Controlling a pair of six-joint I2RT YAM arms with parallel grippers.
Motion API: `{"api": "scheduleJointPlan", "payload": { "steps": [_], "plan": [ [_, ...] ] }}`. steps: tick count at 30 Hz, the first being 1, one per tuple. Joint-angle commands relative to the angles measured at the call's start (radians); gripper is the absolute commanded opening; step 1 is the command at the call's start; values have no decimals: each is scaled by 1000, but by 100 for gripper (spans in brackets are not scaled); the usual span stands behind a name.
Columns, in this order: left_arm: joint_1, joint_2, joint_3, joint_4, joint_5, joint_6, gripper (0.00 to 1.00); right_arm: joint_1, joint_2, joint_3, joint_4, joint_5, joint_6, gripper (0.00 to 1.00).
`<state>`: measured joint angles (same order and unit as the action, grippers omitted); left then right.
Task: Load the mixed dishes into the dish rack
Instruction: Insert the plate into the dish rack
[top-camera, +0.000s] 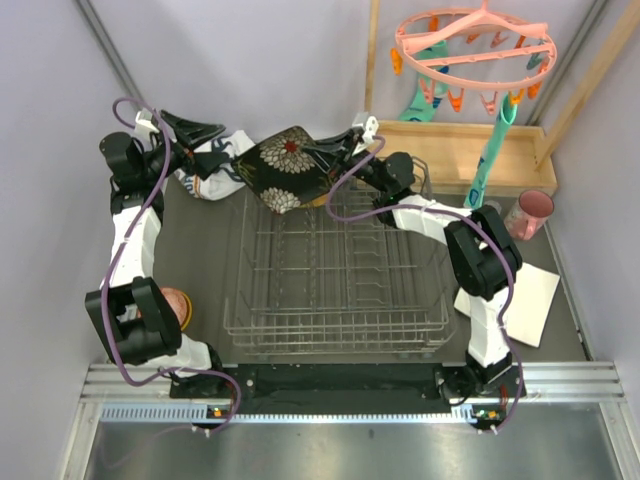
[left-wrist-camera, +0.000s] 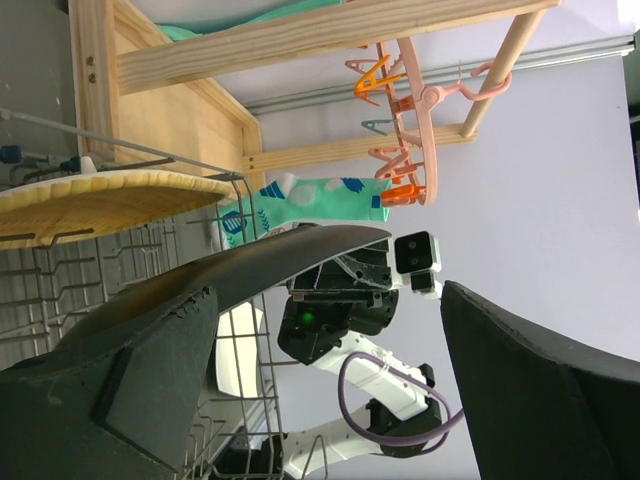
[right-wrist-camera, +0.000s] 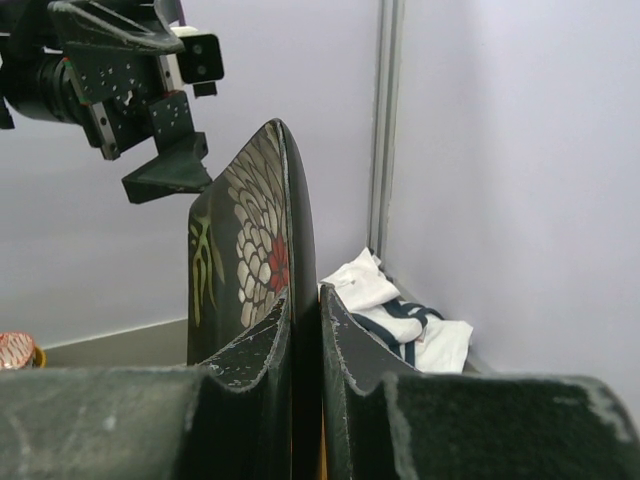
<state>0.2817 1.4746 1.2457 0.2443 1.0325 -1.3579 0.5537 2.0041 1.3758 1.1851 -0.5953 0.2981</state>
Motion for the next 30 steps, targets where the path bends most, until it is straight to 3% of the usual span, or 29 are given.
{"api": "scheduleJointPlan", "payload": {
  "steps": [1,15,30],
  "plan": [
    [8,4,31,72,18,-4,97,15,-47,63,421,-12,-48,0],
    [7,26,32,82,29,-3,96,20,47,86,423,-58,-88,0],
    [7,23,18,92,31,-7,97,48,-30,-110,424,-87,-83,0]
  ]
}}
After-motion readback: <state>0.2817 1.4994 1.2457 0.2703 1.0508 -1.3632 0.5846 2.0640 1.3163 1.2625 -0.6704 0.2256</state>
